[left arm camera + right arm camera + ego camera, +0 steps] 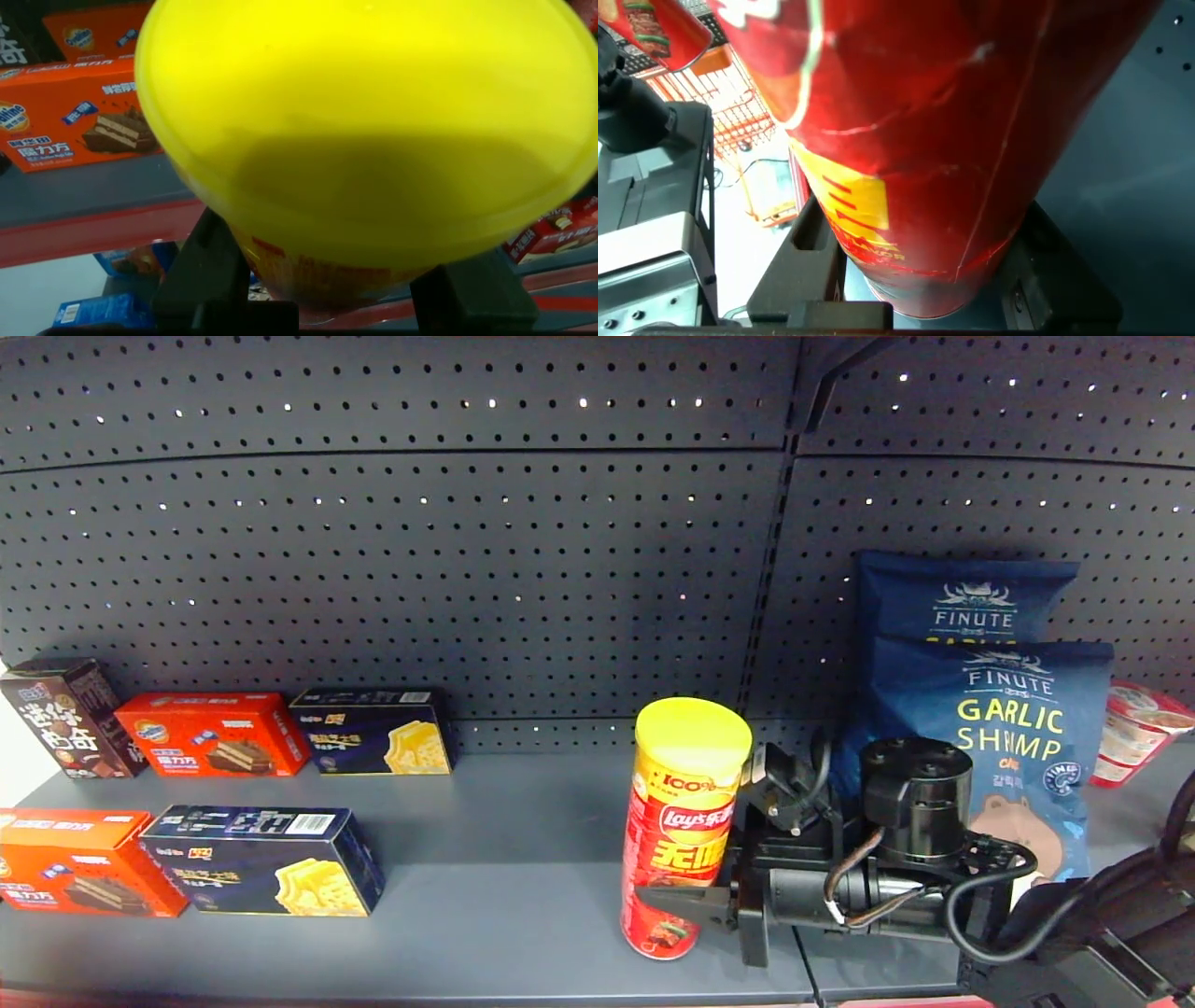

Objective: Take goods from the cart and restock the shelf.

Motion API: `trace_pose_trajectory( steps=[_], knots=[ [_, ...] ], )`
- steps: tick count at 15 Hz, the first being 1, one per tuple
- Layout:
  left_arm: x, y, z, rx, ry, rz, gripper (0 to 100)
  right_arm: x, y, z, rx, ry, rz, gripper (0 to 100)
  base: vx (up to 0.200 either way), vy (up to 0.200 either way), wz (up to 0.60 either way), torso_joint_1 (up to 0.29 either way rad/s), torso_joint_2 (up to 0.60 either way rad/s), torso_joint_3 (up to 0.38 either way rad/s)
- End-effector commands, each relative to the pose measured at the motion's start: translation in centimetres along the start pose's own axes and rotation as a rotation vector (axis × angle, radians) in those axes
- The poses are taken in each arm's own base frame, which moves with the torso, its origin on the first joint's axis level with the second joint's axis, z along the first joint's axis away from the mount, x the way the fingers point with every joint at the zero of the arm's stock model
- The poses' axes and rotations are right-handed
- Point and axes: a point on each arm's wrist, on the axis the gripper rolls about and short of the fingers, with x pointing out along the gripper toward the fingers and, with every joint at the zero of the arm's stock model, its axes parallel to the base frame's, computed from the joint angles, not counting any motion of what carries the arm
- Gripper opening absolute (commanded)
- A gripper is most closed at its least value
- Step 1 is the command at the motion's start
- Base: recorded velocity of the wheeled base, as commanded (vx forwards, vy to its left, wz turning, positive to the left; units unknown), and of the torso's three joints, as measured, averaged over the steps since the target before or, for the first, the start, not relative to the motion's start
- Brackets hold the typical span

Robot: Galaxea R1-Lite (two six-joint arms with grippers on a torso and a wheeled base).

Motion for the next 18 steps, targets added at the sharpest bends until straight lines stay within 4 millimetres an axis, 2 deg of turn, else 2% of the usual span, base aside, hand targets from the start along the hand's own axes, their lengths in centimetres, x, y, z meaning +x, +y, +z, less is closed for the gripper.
trace_pose_trajectory(
  steps=[1, 3, 8, 18],
  knots=[
    [0.1, 0.0, -0.1, 0.000, 0.004, 0.000, 0, 0.2, 0.0, 0.0, 0.004, -0.001, 0.004, 0, 0.000, 0.000, 0.00, 0.000, 0.00, 0.000],
    [0.1, 0.0, -0.1, 0.002, 0.004, 0.002, 0, 0.7, -0.1, 0.5, 0.000, -0.014, 0.009, 0, 0.000, 0.000, 0.00, 0.000, 0.00, 0.000],
    [0.0, 0.0, 0.0, 0.001, -0.002, 0.004, 0, 1.3, -0.2, -0.3, 0.011, 0.009, -0.006, 0, 0.000, 0.000, 0.00, 0.000, 0.00, 0.000],
    [0.0, 0.0, 0.0, -0.004, -0.002, 0.010, 0, 1.4, -0.5, -0.9, 0.020, 0.024, -0.012, 0, 0.000, 0.000, 0.00, 0.000, 0.00, 0.000]
  ],
)
